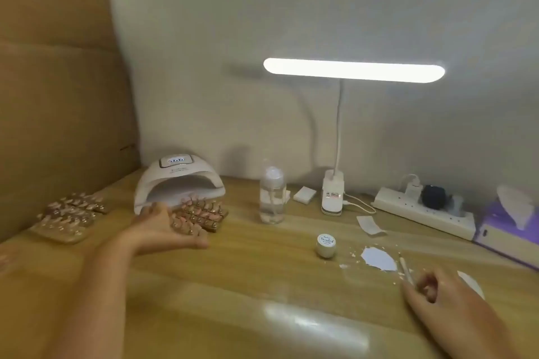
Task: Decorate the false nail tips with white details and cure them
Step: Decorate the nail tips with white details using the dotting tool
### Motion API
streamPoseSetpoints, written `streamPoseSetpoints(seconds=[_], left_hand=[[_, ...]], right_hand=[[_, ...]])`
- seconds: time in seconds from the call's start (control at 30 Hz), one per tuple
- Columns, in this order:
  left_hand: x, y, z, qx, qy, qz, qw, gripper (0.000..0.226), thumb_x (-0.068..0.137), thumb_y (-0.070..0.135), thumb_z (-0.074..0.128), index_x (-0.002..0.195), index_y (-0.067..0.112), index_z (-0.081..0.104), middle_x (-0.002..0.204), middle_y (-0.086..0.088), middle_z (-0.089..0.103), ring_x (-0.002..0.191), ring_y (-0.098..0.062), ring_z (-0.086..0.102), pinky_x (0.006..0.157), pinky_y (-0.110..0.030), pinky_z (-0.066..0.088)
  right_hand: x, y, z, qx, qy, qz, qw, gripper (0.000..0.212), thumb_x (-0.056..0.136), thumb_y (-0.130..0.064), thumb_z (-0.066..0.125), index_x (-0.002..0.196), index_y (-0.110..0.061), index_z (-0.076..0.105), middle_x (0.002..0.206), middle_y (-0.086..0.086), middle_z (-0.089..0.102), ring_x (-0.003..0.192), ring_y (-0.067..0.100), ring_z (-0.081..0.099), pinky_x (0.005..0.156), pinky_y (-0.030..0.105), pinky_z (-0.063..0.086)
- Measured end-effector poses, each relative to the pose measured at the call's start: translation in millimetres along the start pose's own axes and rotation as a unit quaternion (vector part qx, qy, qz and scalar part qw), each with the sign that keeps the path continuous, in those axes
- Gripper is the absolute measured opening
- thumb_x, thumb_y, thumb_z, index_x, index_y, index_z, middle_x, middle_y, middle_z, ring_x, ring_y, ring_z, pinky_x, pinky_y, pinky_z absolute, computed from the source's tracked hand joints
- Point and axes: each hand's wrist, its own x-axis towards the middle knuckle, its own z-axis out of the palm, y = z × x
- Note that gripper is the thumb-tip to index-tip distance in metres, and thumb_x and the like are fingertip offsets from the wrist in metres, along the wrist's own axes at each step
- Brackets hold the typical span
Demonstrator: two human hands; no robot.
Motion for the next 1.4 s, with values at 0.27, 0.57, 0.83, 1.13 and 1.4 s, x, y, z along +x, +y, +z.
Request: streamPoseSetpoints(seconds=[0.27, 0.57, 0.83, 1.13, 1.4], left_hand=[[30.3, -37.1, 23.4, -0.005, 0.059, -0.093, 0.994, 0.147, 0.045, 0.074, 0.084, 0.152, 0.009, 0.008, 0.159, -0.012, 0.015, 0.147, -0.031, 0.016, 0.117, -0.039, 0.024], [38.4, -51.3, 18.1, -0.069, 0.009, -0.044, 0.997, 0.101, 0.049, 0.049, 0.095, 0.132, 0.016, 0.048, 0.144, -0.01, 0.043, 0.129, -0.026, 0.044, 0.107, -0.035, 0.039], [19.7, -30.4, 5.3, -0.01, -0.128, 0.025, 0.991, 0.09, 0.026, 0.057, 0.093, 0.096, 0.012, 0.06, 0.095, -0.006, 0.066, 0.082, -0.019, 0.058, 0.068, -0.029, 0.042], [-3.1, 44.2, 22.5, 0.129, -0.268, 0.141, 0.944, 0.048, 0.061, 0.049, 0.089, 0.095, 0.025, 0.064, 0.097, 0.009, 0.067, 0.084, -0.007, 0.059, 0.074, -0.021, 0.046], [-26.2, 105.3, 97.2, 0.074, -0.258, 0.28, 0.922, 0.042, 0.063, 0.054, 0.085, 0.093, 0.04, 0.059, 0.096, 0.017, 0.062, 0.087, -0.002, 0.059, 0.068, -0.016, 0.045]], right_hand=[[7.0, 9.9, 12.4, -0.01, 0.034, 0.007, 0.999, 0.027, 0.076, -0.039, 0.076, 0.064, -0.024, 0.057, 0.063, -0.004, 0.057, 0.072, 0.018, 0.055, 0.067, 0.039, 0.046], [5.3, 11.3, 2.2, 0.069, 0.053, 0.024, 0.996, 0.023, 0.085, -0.043, 0.07, 0.073, -0.026, 0.061, 0.076, -0.002, 0.063, 0.07, 0.014, 0.057, 0.063, 0.036, 0.038], [-3.8, 14.5, -3.3, 0.14, 0.065, -0.007, 0.988, 0.02, 0.087, -0.042, 0.071, 0.078, -0.026, 0.062, 0.081, -0.01, 0.065, 0.075, 0.007, 0.057, 0.065, 0.034, 0.039], [-1.8, 13.3, -9.4, 0.408, 0.104, 0.026, 0.907, 0.007, 0.083, -0.024, 0.078, 0.084, -0.023, 0.071, 0.074, -0.007, 0.075, 0.079, 0.006, 0.062, 0.065, 0.028, 0.041], [1.6, 13.5, -20.0, 0.536, 0.089, 0.088, 0.835, 0.019, 0.087, -0.033, 0.073, 0.082, -0.017, 0.065, 0.061, -0.006, 0.065, 0.051, 0.004, 0.044, 0.046, 0.02, 0.038]])
